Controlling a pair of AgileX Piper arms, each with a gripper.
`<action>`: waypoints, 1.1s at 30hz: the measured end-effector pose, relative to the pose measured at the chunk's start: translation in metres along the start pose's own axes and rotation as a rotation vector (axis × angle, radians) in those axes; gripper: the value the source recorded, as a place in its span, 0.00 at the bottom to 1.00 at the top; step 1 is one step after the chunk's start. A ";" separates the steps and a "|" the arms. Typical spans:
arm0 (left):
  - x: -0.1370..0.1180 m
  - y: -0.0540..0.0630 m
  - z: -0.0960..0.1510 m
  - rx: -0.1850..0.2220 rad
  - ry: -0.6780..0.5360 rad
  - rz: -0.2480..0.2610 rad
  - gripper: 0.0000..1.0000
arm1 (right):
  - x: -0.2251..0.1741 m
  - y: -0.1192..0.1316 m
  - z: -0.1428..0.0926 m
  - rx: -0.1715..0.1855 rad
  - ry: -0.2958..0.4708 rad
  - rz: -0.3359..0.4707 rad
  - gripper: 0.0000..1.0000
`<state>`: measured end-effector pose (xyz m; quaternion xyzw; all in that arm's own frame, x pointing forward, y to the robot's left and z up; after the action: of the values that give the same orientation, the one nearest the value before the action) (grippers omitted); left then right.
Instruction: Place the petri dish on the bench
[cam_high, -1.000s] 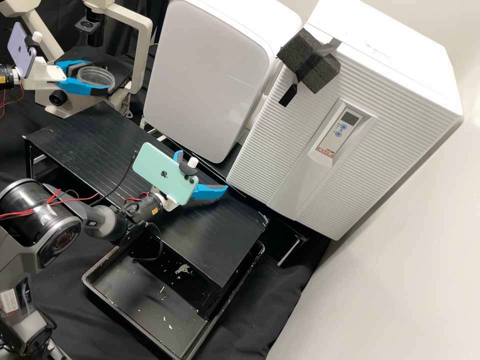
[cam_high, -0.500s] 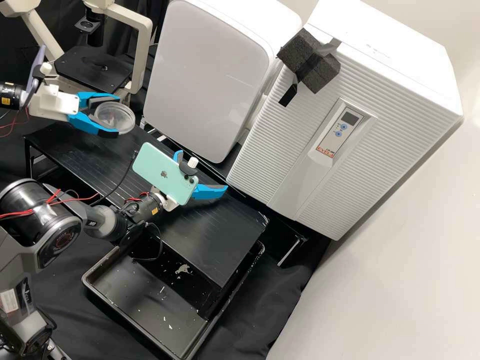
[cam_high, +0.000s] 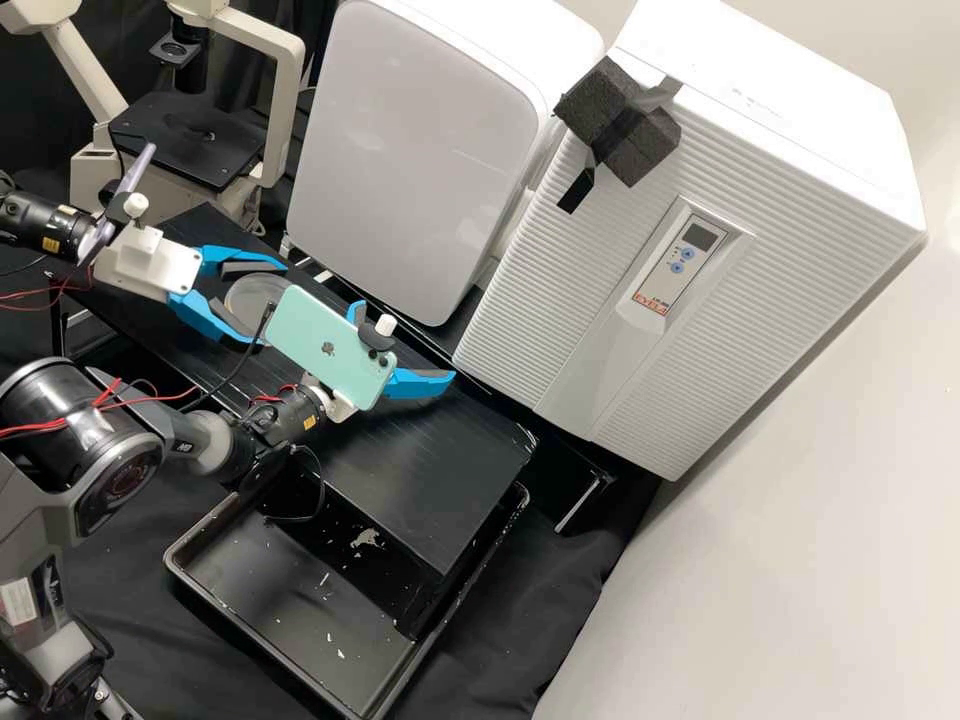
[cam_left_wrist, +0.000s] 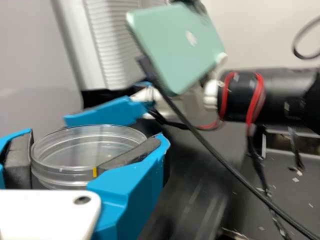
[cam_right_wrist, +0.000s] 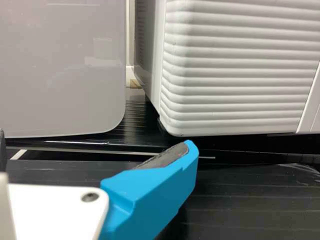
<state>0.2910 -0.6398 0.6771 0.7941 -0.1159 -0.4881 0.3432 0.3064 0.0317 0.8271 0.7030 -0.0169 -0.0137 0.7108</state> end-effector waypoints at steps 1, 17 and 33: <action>0.002 -0.001 -0.001 0.000 -0.001 -0.002 0.00 | 0.000 0.000 0.000 0.000 0.000 0.000 1.00; 0.014 -0.023 -0.025 -0.093 0.035 -0.044 1.00 | 0.000 0.000 0.000 0.000 0.000 0.000 1.00; 0.010 -0.024 -0.034 -0.147 0.053 -0.033 1.00 | 0.000 0.000 0.000 0.000 0.000 0.000 1.00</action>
<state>0.3215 -0.6130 0.6643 0.7811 -0.0575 -0.4797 0.3956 0.3064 0.0317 0.8271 0.7030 -0.0169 -0.0137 0.7108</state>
